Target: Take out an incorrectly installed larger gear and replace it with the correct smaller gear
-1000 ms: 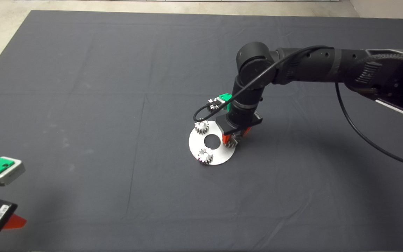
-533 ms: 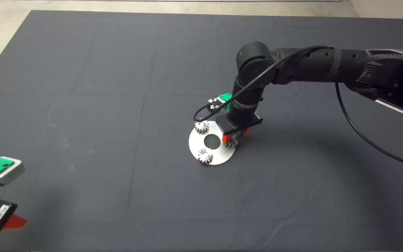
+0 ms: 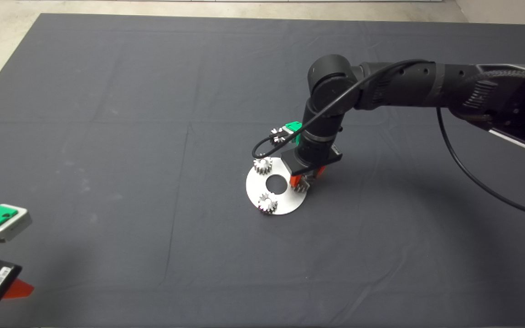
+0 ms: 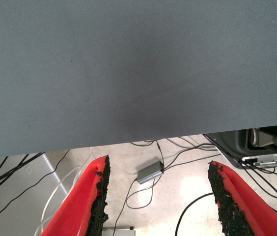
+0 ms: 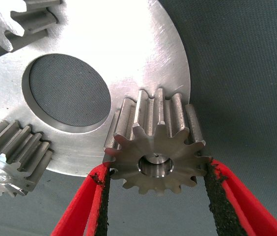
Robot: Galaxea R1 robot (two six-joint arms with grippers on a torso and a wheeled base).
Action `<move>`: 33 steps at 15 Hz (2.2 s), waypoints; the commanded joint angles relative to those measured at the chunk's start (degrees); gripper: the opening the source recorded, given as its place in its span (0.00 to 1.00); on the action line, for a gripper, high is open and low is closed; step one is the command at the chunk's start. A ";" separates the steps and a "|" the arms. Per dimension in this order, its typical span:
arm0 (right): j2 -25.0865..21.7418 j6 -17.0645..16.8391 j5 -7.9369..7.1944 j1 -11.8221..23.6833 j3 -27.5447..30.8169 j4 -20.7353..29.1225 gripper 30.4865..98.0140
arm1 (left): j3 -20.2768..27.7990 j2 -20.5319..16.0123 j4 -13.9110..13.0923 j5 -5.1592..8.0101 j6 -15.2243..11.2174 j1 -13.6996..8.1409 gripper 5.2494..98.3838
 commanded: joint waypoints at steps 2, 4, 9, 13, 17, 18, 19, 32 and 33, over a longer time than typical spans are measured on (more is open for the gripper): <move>0.12 0.03 -4.41 1.47 0.33 -0.95 0.18 | 0.05 0.02 0.63 3.66 -0.16 -0.14 0.47; 0.21 0.03 -4.41 1.47 0.33 -0.95 0.18 | 0.05 0.02 0.63 3.66 -0.16 -0.14 0.47; 0.21 0.03 -4.41 1.47 0.50 -0.95 0.14 | -0.04 0.20 0.63 3.66 -0.16 -0.14 0.47; 0.12 0.11 -4.59 2.20 0.94 -0.60 0.14 | -0.66 1.46 0.63 3.61 -0.36 -0.14 0.47; 0.12 0.13 -5.12 7.28 1.12 -0.24 0.13 | -1.01 2.31 0.63 3.58 -0.95 0.04 0.47; 0.12 0.11 -5.14 8.45 1.12 0.76 0.13 | -1.36 2.64 0.63 3.58 -0.95 0.04 0.47; 0.12 0.11 -5.12 9.64 1.12 1.95 0.13 | -1.45 2.84 0.71 3.58 -0.95 0.12 0.47; -16.10 -0.55 -5.29 10.35 7.18 2.48 0.09 | -2.42 6.15 0.71 3.58 -2.77 0.21 0.47; -20.76 -0.79 -5.29 10.26 9.40 2.39 0.09 | -2.42 6.35 0.71 3.58 -3.06 0.24 0.47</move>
